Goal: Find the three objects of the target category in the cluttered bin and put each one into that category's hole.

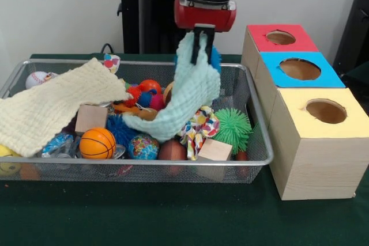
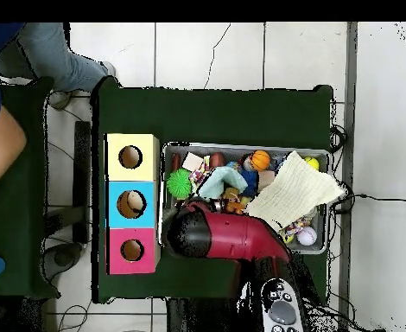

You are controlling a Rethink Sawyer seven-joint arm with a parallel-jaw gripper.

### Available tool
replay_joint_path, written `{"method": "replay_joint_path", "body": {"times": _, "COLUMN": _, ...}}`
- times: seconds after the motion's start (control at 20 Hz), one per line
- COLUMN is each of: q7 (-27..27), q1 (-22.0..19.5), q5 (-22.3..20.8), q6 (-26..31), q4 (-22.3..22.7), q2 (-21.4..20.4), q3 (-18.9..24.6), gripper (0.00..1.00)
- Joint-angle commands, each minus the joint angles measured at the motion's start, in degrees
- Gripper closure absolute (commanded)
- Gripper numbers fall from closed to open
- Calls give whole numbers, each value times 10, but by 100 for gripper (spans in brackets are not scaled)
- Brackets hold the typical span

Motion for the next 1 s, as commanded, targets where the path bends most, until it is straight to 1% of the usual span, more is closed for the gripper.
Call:
{"method": "replay_joint_path", "body": {"times": 0.05, "q7": 135, "q1": 4, "q5": 61, "q6": -30, "q4": 84, "q2": 12, "q3": 82, "gripper": 100}}
{"method": "replay_joint_path", "body": {"times": 0.2, "q7": 146, "q1": 7, "q5": 71, "q6": -73, "q4": 101, "q2": 25, "q3": 90, "gripper": 100}}
{"method": "replay_joint_path", "body": {"times": 0.25, "q7": 153, "q1": 7, "q5": 75, "q6": -95, "q4": 114, "q2": 28, "q3": 97, "gripper": 100}}
{"method": "replay_joint_path", "body": {"times": 0.4, "q7": 168, "q1": 20, "q5": 78, "q6": -138, "q4": 127, "q2": 40, "q3": 89, "gripper": 100}}
{"method": "replay_joint_path", "body": {"times": 0.45, "q7": 177, "q1": 26, "q5": 79, "q6": -160, "q4": 135, "q2": 45, "q3": 87, "gripper": 100}}
{"method": "replay_joint_path", "body": {"times": 0.6, "q7": 188, "q1": 41, "q5": 88, "q6": -195, "q4": 145, "q2": 57, "q3": 80, "gripper": 100}}
{"method": "replay_joint_path", "body": {"times": 0.7, "q7": 197, "q1": 71, "q5": 103, "q6": -204, "q4": 148, "q2": 54, "q3": 54, "gripper": 100}}
{"method": "replay_joint_path", "body": {"times": 0.9, "q7": 183, "q1": 80, "q5": 110, "q6": -245, "q4": 139, "q2": 91, "q3": 40, "gripper": 100}}
{"method": "replay_joint_path", "body": {"times": 1.0, "q7": 173, "q1": 98, "q5": 116, "q6": -258, "q4": 126, "q2": 108, "q3": 15, "gripper": 100}}
